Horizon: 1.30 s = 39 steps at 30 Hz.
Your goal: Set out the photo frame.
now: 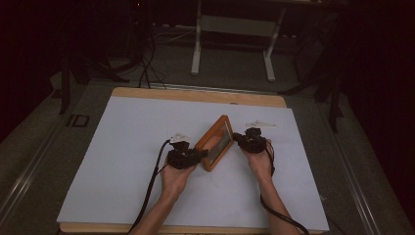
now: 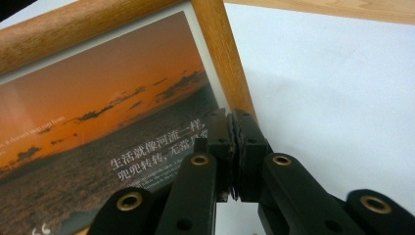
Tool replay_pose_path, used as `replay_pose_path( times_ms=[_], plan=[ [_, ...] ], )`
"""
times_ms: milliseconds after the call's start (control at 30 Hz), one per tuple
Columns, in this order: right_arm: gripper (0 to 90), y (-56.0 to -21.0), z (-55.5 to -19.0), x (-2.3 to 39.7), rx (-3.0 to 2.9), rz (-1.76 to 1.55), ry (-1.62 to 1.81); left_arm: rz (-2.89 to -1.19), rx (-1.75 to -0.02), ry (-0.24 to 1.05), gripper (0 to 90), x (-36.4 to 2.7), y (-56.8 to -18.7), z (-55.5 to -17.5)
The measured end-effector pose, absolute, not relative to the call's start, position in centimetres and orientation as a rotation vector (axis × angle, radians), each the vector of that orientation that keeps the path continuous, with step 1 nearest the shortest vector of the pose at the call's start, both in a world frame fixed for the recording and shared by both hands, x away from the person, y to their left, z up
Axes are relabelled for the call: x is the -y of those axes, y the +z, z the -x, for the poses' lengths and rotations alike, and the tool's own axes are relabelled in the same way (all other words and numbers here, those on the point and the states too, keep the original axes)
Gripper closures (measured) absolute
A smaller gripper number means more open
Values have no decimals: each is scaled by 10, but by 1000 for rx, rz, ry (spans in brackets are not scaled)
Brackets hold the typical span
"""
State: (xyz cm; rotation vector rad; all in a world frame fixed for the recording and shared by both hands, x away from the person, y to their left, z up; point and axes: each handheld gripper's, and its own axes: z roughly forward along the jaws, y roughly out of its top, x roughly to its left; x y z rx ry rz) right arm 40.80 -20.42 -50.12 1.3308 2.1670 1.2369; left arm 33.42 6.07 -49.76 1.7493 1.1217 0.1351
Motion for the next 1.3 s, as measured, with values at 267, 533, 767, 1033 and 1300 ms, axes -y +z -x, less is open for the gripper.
replay_pose_path(
  times_ms=[267, 533, 767, 1033, 1300],
  plan=[
    [874, -496, -401, 213, -2160, -1307, 1251, -1790, -1043, 156, 692, -72, -489, -338],
    [873, -490, -401, 217, -2144, -1298, 1262, -1842, -971, 185, 693, -82, -476, -340],
    [871, -486, -398, 213, -2154, -1270, 1275, -1861, -941, 161, 693, -94, -465, -346],
    [868, -481, -395, 211, -2169, -1227, 1296, -1885, -912, 122, 694, -109, -453, -356],
    [862, -476, -393, 208, -2172, -1204, 1311, -1953, -855, 131, 693, -118, -435, -361]
  ],
)
